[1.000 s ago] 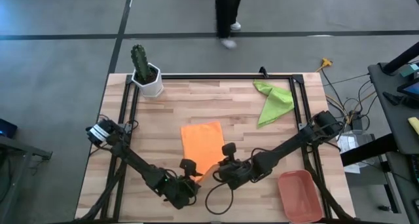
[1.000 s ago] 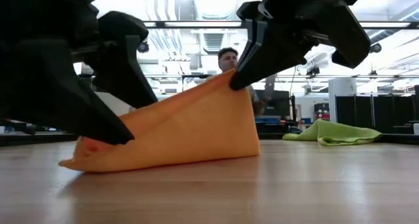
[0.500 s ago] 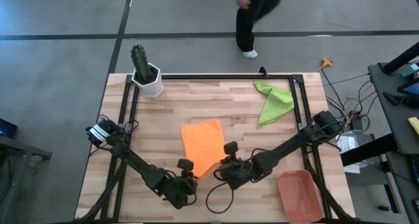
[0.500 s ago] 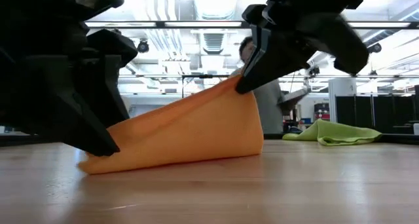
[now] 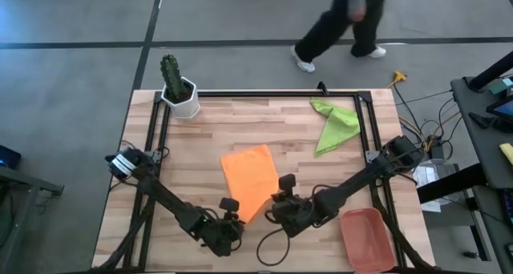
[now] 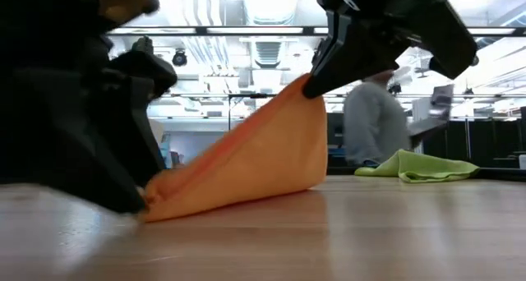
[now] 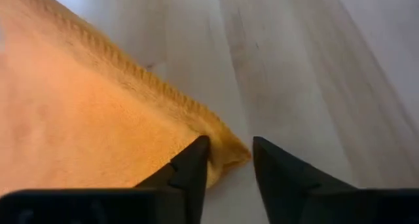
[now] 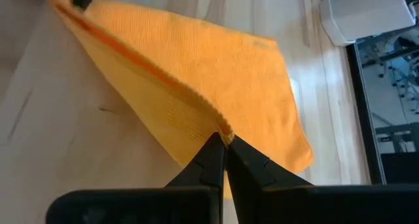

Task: Roll microfiber towels into tight, uniform cylinder then place into a basket
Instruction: Fold the orange microfiber cloth

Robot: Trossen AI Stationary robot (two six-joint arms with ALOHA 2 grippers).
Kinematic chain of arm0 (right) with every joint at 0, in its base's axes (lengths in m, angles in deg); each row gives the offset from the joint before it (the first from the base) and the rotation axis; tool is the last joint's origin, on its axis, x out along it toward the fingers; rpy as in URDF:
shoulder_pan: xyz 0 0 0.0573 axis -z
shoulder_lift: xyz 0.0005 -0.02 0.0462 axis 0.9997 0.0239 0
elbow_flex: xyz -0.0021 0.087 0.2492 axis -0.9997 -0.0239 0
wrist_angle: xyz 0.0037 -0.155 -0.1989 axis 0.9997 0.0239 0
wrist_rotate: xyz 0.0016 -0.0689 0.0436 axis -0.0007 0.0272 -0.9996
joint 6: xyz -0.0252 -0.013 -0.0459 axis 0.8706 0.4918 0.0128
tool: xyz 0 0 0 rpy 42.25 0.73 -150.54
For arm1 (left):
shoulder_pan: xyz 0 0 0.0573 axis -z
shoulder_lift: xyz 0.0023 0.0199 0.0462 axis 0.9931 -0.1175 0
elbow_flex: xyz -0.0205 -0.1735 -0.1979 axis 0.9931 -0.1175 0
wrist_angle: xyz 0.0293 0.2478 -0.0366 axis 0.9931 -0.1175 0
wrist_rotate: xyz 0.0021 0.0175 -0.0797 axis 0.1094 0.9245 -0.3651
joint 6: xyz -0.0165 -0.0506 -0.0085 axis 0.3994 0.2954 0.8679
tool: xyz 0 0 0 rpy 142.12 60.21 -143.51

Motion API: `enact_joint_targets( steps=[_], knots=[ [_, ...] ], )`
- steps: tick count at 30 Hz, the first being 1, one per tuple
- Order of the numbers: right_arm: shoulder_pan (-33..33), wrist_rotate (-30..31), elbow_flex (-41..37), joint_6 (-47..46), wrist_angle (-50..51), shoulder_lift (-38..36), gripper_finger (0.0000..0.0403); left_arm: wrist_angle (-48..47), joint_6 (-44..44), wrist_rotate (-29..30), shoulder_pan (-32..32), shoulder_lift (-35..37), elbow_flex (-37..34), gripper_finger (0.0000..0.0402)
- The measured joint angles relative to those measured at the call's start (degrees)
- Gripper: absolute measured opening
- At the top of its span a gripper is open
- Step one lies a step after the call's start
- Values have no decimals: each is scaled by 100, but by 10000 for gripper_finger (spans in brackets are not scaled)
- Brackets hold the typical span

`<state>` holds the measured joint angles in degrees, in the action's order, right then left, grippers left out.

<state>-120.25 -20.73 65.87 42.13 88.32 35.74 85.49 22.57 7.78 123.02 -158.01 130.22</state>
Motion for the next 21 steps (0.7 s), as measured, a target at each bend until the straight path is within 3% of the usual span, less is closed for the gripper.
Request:
enact_joint_targets(
  steps=[7,11,16,21],
  knots=[
    [0,-4,-44,-62,22,0,9,343,22,107,-6,-478,214,190],
    [2,-4,-46,-149,136,0,9,299,28,91,-8,-517,305,211],
    [-19,-6,-46,-296,271,0,9,73,612,1,-71,-519,308,206],
    [-63,-2,-46,-305,274,0,9,-48,861,-80,-140,-729,296,144]
  ],
)
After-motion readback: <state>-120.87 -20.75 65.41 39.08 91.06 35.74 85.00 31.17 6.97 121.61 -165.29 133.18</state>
